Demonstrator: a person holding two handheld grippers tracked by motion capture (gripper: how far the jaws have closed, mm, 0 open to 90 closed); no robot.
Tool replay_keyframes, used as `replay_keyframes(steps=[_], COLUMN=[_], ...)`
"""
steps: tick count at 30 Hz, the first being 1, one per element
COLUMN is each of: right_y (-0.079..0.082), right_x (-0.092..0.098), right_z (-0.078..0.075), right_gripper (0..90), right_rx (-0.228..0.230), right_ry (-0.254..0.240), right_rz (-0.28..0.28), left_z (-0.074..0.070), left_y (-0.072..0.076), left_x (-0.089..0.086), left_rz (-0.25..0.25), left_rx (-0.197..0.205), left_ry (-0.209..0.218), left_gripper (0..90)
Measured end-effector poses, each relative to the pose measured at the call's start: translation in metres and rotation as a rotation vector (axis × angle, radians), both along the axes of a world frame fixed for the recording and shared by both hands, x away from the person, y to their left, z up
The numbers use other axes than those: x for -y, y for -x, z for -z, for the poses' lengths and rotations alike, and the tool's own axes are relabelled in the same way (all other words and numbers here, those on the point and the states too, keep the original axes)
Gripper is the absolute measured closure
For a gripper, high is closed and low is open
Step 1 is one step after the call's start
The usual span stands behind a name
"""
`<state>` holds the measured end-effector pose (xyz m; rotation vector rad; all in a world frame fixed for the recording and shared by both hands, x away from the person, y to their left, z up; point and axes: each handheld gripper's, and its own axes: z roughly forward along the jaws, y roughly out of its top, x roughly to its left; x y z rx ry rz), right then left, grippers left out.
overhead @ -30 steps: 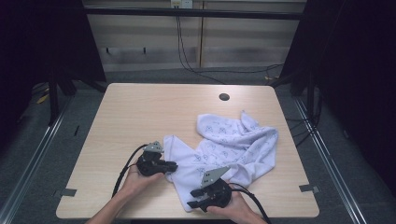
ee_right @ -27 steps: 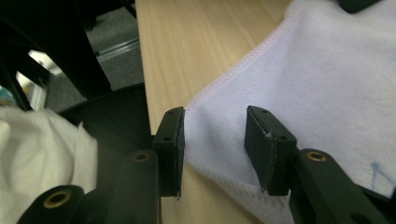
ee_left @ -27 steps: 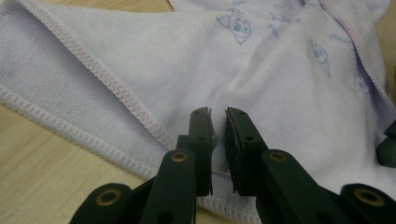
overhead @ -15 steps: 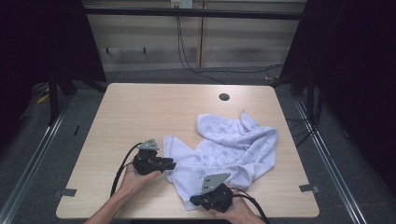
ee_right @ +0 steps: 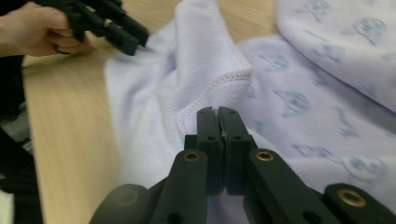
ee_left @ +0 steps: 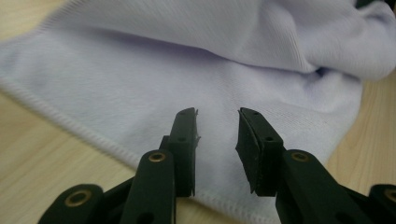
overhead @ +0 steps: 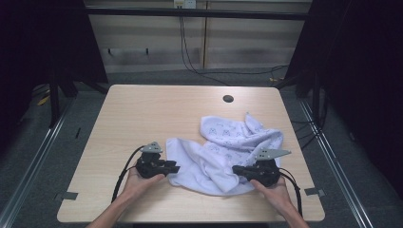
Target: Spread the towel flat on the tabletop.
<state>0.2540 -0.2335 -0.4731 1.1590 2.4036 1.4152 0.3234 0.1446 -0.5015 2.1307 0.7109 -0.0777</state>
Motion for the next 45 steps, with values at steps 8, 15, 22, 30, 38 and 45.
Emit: replay_keyframes(steps=[8, 15, 22, 30, 38, 45], right_y=[0.0, 0.006, 0.008, 0.002, 0.0, 0.002], right_x=[0.004, 0.002, 0.004, -0.004, 0.02, 0.028], right_z=[-0.002, -0.018, -0.012, -0.001, -0.003, -0.001], right_gripper=[53.9, 52.0, 50.7, 84.8, 88.0, 87.9], right_rx=[-0.021, 0.03, 0.023, 0.014, 0.025, 0.018], right_ry=[-0.051, -0.107, -0.027, 0.066, 0.066, 0.077], right_rz=[0.029, 0.039, 0.065, 0.041, 0.133, 0.144], left_z=[0.001, -0.001, -0.007, -0.009, -0.004, 0.003], left_y=[0.01, 0.028, 0.03, -0.024, -0.041, -0.054], left_x=[0.005, 0.004, -0.002, -0.048, -0.05, -0.044], left_rz=[0.028, 0.055, 0.07, -0.204, -0.267, -0.215], left_rx=[0.024, 0.002, -0.021, -0.026, 0.002, -0.019], left_ry=[-0.052, -0.06, -0.025, 0.051, 0.015, 0.049], left_gripper=[70.5, 70.9, 69.4, 68.6, 58.5, 53.6])
